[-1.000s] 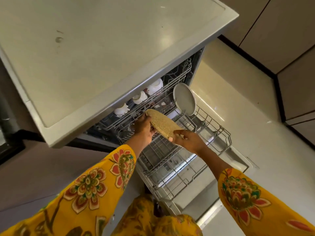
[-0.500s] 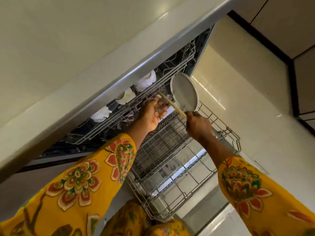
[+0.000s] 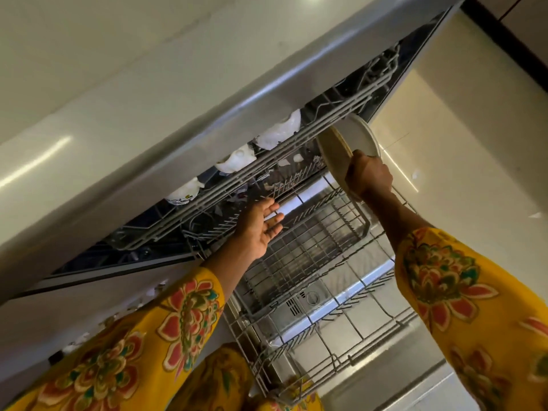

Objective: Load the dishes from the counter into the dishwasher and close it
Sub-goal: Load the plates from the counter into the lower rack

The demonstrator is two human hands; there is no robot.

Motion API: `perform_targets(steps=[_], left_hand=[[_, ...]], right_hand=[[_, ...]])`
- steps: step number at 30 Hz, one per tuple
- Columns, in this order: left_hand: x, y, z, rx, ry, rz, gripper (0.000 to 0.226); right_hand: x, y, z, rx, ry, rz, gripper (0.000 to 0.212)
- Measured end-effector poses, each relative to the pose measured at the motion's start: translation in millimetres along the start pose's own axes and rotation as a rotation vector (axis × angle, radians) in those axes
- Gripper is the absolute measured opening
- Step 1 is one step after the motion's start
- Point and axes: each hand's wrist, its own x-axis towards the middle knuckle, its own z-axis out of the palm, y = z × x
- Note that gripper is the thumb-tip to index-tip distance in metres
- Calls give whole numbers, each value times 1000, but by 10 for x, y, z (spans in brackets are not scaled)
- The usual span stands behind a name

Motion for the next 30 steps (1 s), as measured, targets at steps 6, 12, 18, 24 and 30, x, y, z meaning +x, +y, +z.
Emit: perform_targets(steps=[6,12,18,24,30], left_hand=[[57,-58,-110,9,20,0,20],[48,-139,-210,2,39,-31,20],[36,-135,-237,1,47,-26,12],[66,-135,-298,10,56,-1,9],[75,-171,-385,12,76,-7,10]], right_hand=[[239,-25,-41,56,-6,19,35],[315,44,-171,15,19,27,40],[319,-33,-138,1,12,18,39],[365,-120,37,26,13,17,34],[343,-146,199,25,-15,-1,32]])
